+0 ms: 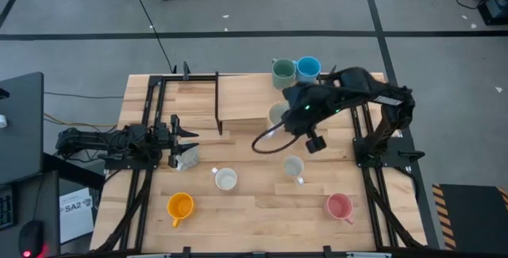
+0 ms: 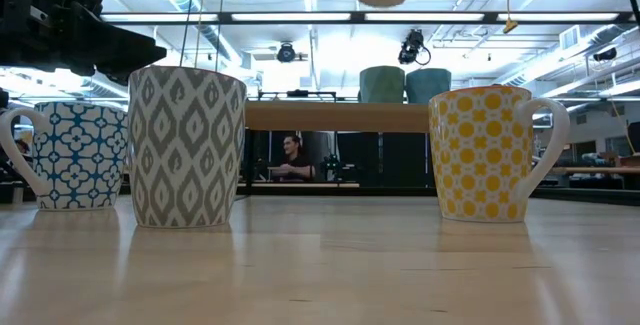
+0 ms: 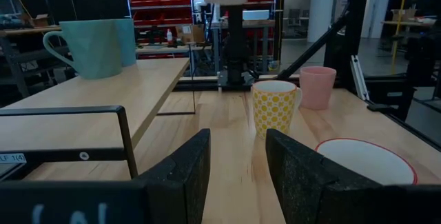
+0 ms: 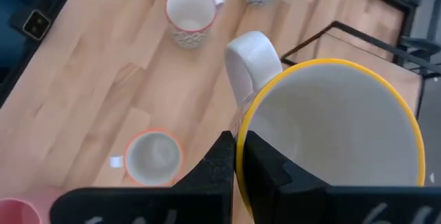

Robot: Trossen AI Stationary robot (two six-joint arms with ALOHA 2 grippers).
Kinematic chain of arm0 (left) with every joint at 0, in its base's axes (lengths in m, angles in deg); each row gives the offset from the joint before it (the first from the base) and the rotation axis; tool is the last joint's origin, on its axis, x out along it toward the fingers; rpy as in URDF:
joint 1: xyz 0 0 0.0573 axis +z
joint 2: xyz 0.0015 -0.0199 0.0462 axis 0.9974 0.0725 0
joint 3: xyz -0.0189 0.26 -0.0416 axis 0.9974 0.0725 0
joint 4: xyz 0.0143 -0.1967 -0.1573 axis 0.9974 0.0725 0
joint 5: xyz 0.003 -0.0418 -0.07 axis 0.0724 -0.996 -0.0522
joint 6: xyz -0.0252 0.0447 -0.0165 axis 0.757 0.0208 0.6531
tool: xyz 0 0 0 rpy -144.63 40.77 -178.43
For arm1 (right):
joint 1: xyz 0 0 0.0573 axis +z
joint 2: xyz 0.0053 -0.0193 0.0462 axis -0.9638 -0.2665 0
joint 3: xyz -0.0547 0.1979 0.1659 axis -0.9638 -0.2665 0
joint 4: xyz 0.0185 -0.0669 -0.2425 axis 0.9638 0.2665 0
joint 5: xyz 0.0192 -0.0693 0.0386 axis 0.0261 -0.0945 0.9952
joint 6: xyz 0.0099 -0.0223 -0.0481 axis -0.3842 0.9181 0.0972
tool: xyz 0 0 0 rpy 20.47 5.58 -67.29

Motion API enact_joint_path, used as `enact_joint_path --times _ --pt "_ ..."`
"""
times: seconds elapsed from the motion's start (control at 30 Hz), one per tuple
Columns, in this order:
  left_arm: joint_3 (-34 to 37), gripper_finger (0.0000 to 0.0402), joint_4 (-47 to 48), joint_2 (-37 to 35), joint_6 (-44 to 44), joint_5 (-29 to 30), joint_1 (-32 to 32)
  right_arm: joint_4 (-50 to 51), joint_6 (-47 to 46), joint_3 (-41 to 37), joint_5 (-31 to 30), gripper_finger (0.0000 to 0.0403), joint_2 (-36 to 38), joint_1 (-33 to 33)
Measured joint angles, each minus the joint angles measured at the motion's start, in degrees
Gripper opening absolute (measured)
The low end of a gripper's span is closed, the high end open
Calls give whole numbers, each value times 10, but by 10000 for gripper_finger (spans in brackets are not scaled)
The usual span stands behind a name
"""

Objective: Place coffee mugs
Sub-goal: Put the white-orange mug on the shelf

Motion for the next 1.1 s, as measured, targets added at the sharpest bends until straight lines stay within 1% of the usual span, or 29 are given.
enact_joint_path --times 0.1,0.2,0.4,0.53,0.7,0.87,1.1 --pt "0 148 0 0 0 0 0 1 1 -3 0 24 18 -16" --pt "0 148 0 0 0 0 0 0 2 -32 0 24 41 -35" --pt "0 148 0 0 0 0 0 -6 2 -168 -1 25 121 -78" --pt "0 148 0 0 0 0 0 -58 9 -265 -1 27 184 -117" --pt "0 148 0 0 0 0 0 -137 69 -370 -1 28 244 -164" --pt "0 148 0 0 0 0 0 -158 120 -439 15 29 271 -202" --pt "0 148 0 0 0 0 0 -175 143 -490 35 30 277 -260"
